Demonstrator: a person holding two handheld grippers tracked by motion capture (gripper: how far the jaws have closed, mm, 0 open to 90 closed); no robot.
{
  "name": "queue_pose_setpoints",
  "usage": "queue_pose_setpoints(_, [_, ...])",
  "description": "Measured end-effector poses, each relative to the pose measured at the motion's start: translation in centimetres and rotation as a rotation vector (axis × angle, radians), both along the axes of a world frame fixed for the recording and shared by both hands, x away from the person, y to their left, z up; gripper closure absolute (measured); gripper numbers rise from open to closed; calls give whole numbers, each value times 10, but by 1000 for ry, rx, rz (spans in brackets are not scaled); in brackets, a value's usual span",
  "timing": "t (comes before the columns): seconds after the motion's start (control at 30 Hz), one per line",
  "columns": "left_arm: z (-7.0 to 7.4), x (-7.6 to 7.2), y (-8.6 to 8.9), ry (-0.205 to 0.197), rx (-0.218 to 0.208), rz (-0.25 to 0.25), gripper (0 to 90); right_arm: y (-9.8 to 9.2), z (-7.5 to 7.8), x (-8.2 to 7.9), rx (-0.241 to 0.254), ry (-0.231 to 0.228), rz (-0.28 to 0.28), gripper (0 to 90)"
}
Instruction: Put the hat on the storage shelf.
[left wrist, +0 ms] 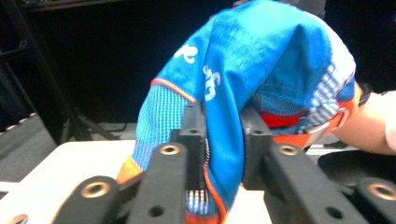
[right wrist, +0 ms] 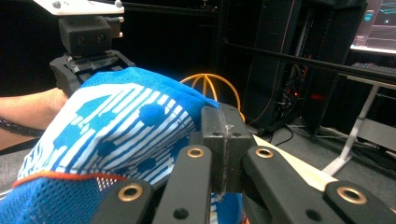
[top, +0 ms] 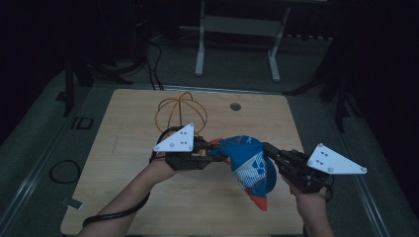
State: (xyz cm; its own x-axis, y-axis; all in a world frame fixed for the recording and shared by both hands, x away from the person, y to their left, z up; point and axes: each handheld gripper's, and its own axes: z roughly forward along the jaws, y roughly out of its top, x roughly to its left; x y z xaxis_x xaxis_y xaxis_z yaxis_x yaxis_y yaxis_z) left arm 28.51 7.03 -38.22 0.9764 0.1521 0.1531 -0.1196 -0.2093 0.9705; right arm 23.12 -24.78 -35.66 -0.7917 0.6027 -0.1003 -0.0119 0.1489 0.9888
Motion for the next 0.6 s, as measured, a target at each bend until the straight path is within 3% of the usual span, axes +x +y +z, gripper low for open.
queue_pose_setpoints(0.07, [-1, -1, 1, 5, -2, 4, 703, 0, 1, 0, -1, -4, -5, 900])
queue_pose_setpoints(0.1, [-1, -2, 4, 15, -13, 16, 595, -2, 2, 0, -5, -4, -10, 900])
queue_pose_setpoints(0.13, [-1, -2, 4, 15, -13, 16, 551, -2, 3, 1, -3, -3, -13, 900])
queue_pose_setpoints(0.17, [-1, -2, 6, 40, -21, 36, 503, -3, 3, 1, -5, -3, -18, 900])
queue_pose_setpoints(0.2, [1, -5, 10, 46, -21, 91, 468, -3, 3, 3, -8, 0, -21, 900])
queue_pose_setpoints(0.27, [1, -7, 11, 35, -3, 119, 372, -3, 2, 5, -13, 8, -24, 900])
queue_pose_setpoints(0.37, [-4, -13, 16, 14, 11, 187, 280, -2, 1, 7, -16, 13, -27, 900])
queue_pose_setpoints(0.43, [-5, -13, 18, 15, 8, 194, 233, -2, 1, 7, -17, 11, -31, 900])
queue_pose_setpoints(0.5, [-9, -15, 28, 22, 2, 250, 186, -3, 2, 10, -11, 12, -34, 900])
queue_pose_setpoints(0.6, [-12, -17, 35, 19, -13, 280, 176, -3, 3, 11, -13, 12, -39, 900])
